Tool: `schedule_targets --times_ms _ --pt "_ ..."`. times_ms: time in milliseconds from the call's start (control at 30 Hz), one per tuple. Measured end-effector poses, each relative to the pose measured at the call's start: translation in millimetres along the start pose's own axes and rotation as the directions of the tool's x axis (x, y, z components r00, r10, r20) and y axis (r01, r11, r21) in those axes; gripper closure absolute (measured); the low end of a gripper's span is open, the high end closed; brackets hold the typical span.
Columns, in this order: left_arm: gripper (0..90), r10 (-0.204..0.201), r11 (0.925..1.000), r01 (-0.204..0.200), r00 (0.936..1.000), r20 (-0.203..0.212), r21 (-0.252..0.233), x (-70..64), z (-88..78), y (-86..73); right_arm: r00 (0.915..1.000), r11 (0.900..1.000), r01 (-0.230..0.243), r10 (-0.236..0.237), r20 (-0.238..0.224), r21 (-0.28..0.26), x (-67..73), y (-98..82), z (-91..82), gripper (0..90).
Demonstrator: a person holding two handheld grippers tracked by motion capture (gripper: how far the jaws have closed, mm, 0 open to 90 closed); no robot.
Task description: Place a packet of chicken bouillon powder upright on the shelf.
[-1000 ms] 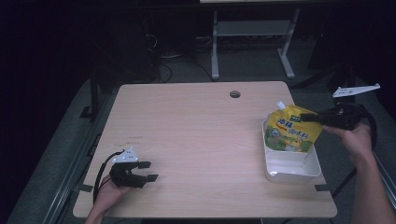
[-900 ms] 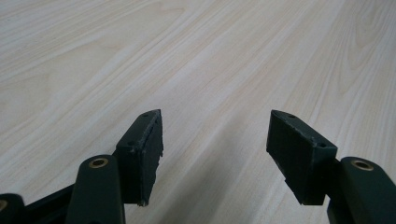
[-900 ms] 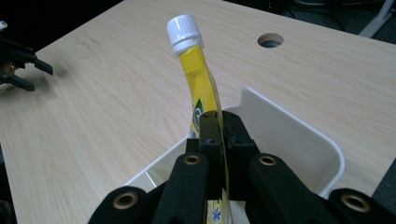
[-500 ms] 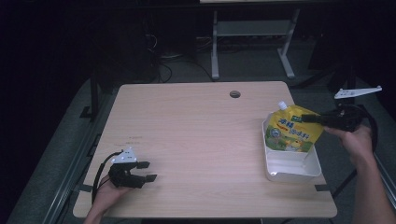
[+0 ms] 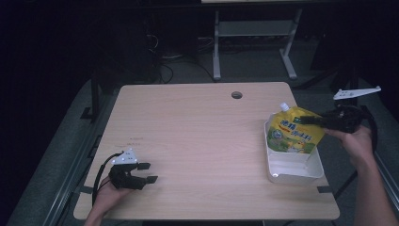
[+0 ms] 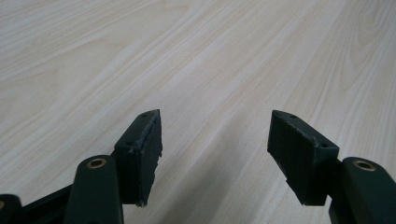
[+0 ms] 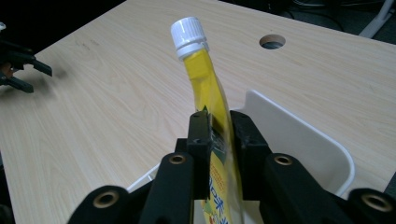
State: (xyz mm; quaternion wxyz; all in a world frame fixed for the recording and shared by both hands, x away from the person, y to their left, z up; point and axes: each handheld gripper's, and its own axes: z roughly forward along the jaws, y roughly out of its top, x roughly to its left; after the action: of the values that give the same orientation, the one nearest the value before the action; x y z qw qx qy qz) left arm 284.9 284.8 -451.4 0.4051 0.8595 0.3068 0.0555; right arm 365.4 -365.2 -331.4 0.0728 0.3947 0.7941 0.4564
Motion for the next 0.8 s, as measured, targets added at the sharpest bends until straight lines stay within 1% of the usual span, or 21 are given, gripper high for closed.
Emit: schedule_targets --times_ms 67,233,367,500,667,733,800 --pt "35.0 0.002 1.0 -0.002 1.0 -0.002 0.002 0.4 -0.5 -0.3 1.0 1.0 -0.004 0.004 -0.003 -0.001 0.7 1.1 0.0 74.7" --pt "34.6 -0.002 1.0 0.002 1.0 -0.002 -0.002 0.6 -1.2 -0.7 0.9999 1.0 0.01 -0.01 0.007 -0.003 4.3 4.2 -2.5 70.3" --pt "34.5 0.001 1.0 -0.001 1.0 -0.002 -0.001 0.3 -1.6 -0.6 0.9998 1.0 0.012 -0.012 0.019 -0.02 7.4 6.6 -6.7 66.5" --pt "34.5 0.006 1.0 -0.006 1.0 -0.001 0.001 0.2 -1.2 -0.3 0.9995 0.999 0.021 -0.02 0.024 -0.033 12.1 9.7 -12.0 65.0" --pt "34.5 0.004 1.0 -0.004 1.0 0.002 -0.002 -0.5 -1.1 -0.1 0.9987 0.998 0.044 -0.043 0.027 -0.047 19.1 14.7 -20.5 64.1" --pt "34.0 0.004 1.0 -0.004 1.0 0.001 -0.003 -0.5 -1.1 -0.2 0.9979 0.996 0.059 -0.057 0.03 -0.06 24.8 18.1 -25.7 63.3" --pt "34.0 0.006 1.0 -0.006 1.0 0.0 -0.002 -0.6 -1.7 -0.1 0.9976 0.996 0.064 -0.062 0.031 -0.062 26.3 18.9 -26.9 63.3"
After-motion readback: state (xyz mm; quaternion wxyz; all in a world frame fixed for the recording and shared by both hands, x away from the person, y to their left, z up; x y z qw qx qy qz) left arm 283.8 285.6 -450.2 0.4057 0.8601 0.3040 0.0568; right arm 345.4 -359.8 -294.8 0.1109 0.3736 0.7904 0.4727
